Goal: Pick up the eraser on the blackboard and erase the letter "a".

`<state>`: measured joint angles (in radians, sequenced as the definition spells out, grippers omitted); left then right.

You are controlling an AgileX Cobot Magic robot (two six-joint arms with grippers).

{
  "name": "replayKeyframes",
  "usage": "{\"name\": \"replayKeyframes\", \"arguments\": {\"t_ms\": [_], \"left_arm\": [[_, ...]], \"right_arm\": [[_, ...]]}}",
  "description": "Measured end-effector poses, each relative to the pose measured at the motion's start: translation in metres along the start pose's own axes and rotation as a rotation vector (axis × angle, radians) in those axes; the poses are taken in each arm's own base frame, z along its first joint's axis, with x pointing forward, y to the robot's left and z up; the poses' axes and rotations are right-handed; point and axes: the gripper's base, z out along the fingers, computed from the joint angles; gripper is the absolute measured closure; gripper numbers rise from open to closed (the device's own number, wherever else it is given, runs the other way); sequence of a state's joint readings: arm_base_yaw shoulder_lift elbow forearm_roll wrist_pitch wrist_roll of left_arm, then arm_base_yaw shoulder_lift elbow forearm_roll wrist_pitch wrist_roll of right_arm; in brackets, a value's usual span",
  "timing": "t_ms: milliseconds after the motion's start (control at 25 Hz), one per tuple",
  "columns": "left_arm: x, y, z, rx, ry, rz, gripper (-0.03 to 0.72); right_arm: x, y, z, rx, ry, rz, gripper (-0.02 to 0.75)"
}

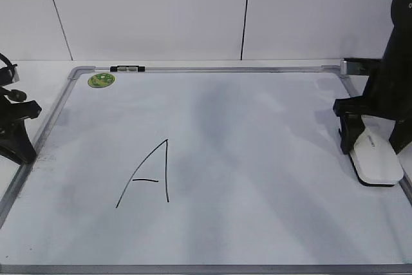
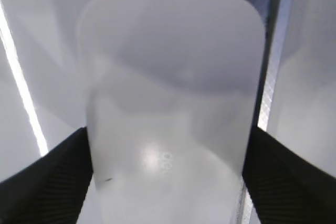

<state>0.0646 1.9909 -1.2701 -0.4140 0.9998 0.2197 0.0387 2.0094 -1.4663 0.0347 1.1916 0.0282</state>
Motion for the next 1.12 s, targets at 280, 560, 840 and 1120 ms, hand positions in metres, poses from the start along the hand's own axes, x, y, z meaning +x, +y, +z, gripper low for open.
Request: {"name": "replayKeyframes", "arguments": {"t_ms": [280,560,840,1120], "left_arm": [[0.0,-0.001,0.0,0.015,-0.002,-0.011,0.532],[-0.009,-0.009,-0.016,0.041,-0.008,0.006,0.311],[-0.008,-0.033,-0.076,0.06,-0.112,0.072,0.295],[0.024,-0.056,-0.139,0.069,-0.239,0.119,0.295]], "right_arm": [[-0.012,0.0,-0.022,0.005,-0.074,-0.009,0.065],[-0.016,0.001,-0.029,0.006,-0.097,-0.012,0.066],[-0.006,0.001,-0.058,0.003,-0.169,-0.014,0.066],[0.022,0.002,-0.116,-0.003,-0.318,-0.018,0.069]]}}
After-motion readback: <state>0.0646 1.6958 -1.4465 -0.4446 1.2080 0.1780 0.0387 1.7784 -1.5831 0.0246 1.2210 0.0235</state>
